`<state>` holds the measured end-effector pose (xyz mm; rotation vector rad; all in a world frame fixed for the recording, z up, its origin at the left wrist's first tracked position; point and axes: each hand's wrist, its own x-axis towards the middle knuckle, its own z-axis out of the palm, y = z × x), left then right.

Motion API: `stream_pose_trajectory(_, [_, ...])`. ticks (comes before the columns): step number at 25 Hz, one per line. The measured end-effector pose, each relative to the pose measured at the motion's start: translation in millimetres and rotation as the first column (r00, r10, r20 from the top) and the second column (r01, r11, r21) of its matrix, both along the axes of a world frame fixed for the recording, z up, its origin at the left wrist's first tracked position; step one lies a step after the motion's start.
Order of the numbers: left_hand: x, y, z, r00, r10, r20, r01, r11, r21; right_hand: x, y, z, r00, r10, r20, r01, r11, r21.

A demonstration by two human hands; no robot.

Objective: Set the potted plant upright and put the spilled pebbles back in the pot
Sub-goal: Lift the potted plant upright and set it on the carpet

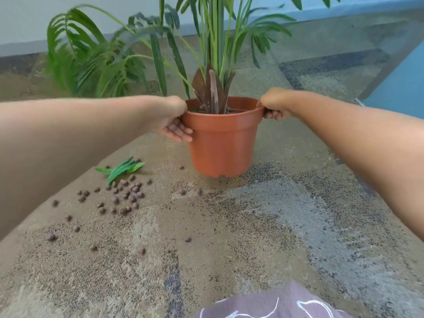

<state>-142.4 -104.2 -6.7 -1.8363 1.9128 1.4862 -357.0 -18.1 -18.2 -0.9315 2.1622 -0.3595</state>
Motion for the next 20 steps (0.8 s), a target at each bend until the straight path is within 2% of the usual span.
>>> stream_pose_trajectory(3, [-14.5,-27.8,7.0,0.999,-0.015,-0.029,0.013,0.997,-0.071,-8.5,-25.1,3.6,0.984,-0.16,-0.081,0.142,0.971,-0.193])
stream_pose_trajectory(6, [-19.9,-44.7,2.1,0.999,-0.038,-0.015,0.036,0.992,-0.123,-7.8,-42.5,-10.4,0.952,-0.224,-0.21,0.157,0.943,-0.293])
stream_pose_trajectory(9, [-13.8,-49.5,-19.1,0.998,-0.053,0.024,0.056,0.984,-0.171,-5.5,-49.4,-41.2,0.942,-0.213,-0.26,0.133,0.947,-0.292])
stream_pose_trajectory(13, [-4.0,-52.9,-29.8,0.994,-0.09,-0.065,0.077,0.978,-0.192,1.4,-52.4,-46.6,0.931,-0.279,-0.236,0.179,0.912,-0.37])
stream_pose_trajectory(17, [0.8,-48.6,-38.1,0.989,-0.089,-0.12,0.062,0.976,-0.211,8.2,-39.6,-45.8,0.938,-0.265,-0.222,0.176,0.919,-0.354])
stream_pose_trajectory(20, [6.2,-37.3,-43.2,0.988,-0.023,-0.154,-0.011,0.976,-0.22,15.5,-32.0,-38.7,0.905,-0.123,-0.406,0.016,0.966,-0.259])
